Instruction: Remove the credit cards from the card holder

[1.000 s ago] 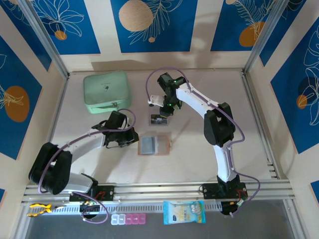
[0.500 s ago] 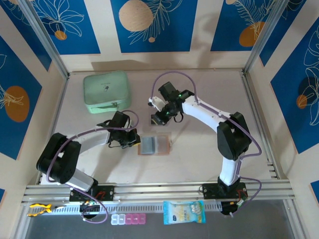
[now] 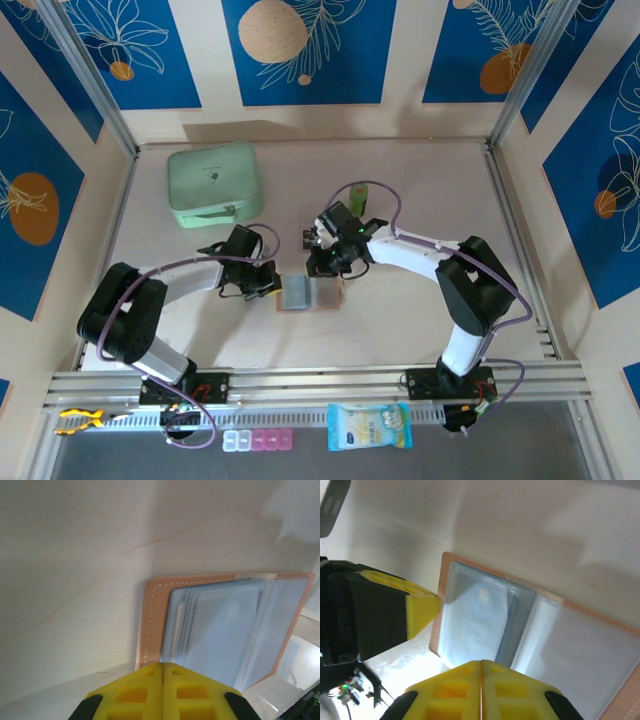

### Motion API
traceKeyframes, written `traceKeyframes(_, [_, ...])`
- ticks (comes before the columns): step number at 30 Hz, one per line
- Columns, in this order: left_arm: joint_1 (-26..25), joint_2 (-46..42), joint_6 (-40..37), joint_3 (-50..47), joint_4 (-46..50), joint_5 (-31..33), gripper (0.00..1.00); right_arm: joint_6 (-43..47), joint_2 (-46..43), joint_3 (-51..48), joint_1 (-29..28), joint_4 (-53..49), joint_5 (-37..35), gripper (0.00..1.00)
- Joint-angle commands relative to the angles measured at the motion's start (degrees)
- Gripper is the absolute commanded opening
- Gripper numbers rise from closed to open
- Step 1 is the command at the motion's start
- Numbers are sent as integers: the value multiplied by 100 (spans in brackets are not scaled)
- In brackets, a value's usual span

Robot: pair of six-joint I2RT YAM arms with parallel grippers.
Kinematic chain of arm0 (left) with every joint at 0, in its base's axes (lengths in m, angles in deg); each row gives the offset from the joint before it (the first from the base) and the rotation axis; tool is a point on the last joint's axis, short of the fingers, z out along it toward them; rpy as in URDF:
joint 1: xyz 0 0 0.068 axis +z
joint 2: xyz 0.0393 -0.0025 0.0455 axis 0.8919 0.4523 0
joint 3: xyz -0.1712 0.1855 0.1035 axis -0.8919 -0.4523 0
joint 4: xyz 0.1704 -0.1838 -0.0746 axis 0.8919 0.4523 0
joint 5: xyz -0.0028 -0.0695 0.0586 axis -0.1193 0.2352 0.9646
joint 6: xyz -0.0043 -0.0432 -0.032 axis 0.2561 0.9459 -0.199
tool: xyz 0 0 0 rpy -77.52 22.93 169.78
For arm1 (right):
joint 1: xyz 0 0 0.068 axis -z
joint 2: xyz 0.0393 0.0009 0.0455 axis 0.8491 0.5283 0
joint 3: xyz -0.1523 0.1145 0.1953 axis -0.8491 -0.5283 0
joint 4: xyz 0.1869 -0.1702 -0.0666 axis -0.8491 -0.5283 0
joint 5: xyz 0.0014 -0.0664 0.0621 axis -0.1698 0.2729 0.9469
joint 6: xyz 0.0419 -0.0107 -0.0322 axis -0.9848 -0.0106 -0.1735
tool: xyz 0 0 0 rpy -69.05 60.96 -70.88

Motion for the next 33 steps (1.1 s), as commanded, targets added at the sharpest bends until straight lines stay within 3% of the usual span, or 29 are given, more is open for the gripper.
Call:
traceKeyframes(1, [-38, -146, 43, -106, 176, 167, 0, -770, -91, -72, -17, 262, 522, 10])
traceKeyframes(15, [-38, -12, 16, -157, 181, 209, 0, -1412, 273, -573, -48, 1454, 1389, 37])
traceKeyframes(33, [-38, 112, -146, 9, 375, 306, 0, -1222, 876, -349, -117, 1212, 1382, 36])
